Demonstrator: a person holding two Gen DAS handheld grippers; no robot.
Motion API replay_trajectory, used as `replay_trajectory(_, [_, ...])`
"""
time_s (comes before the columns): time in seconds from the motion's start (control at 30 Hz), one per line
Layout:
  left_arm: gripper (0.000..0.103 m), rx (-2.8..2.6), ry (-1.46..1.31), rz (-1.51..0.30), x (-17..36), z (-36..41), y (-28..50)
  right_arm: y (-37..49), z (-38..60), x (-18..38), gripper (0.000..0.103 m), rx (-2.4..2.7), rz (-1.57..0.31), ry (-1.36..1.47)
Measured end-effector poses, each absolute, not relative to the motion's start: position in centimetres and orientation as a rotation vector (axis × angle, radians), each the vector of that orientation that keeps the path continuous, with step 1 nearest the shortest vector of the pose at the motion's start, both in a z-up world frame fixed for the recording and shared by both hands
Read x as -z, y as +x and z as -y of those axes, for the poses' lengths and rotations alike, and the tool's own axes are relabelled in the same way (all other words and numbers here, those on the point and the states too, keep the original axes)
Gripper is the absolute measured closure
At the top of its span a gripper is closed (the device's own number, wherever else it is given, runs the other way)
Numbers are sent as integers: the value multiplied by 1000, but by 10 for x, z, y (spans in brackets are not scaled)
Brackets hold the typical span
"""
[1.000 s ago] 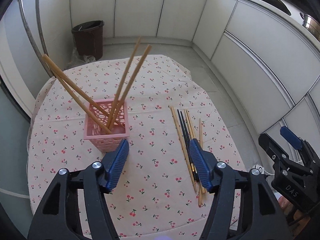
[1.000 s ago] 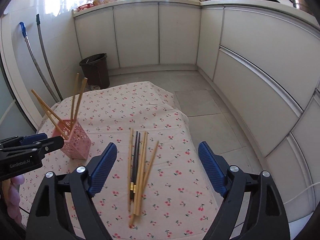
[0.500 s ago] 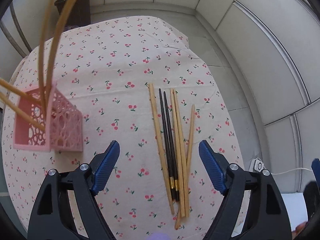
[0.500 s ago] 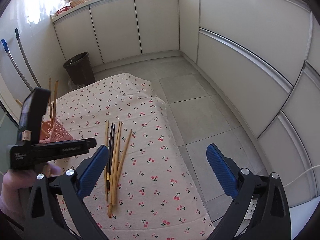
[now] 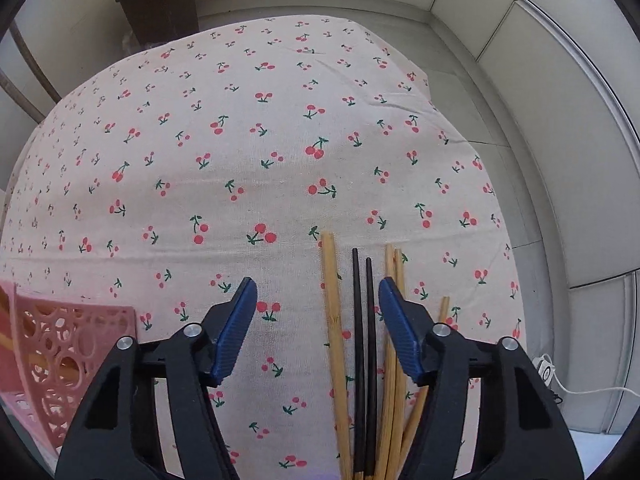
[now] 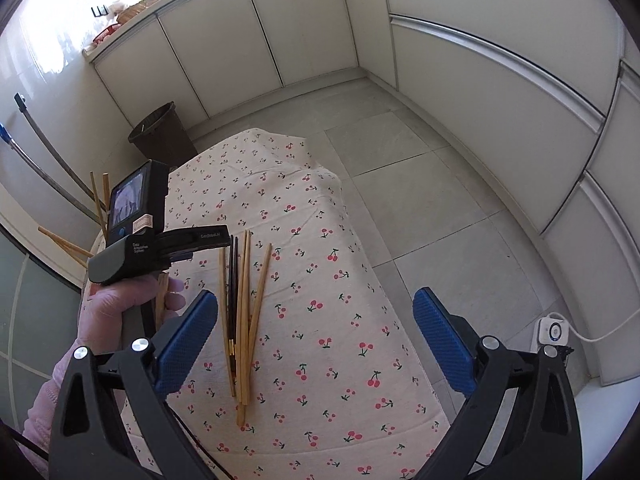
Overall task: Organize utensils
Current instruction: 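Return the open left gripper to the chopstick pile, then grasp a wooden chopstick with the left gripper and lift it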
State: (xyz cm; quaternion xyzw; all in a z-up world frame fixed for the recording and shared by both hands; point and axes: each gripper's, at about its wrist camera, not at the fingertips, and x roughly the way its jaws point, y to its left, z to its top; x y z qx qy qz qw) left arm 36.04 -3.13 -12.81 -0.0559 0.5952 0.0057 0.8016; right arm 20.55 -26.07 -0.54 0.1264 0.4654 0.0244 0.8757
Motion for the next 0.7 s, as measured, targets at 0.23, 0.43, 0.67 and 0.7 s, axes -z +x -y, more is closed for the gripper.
replay_trajectory(0.23, [66,-45,-71,-1258,141,36,368,209,264,13,8,-52,-1000,299])
replay_trajectory(0.43, [81,-31,-25,-1249,144,43,374,213,266,20,8,-50,-1031,325])
replay_trajectory(0.67, [97,20,-34,-1258,139,42,355,231,263,39,8,-18,-1073,352])
replay_trajectory(0.7, [97,33,-44,-1256,135,39,347,236,262,43,8,-10,-1082,359])
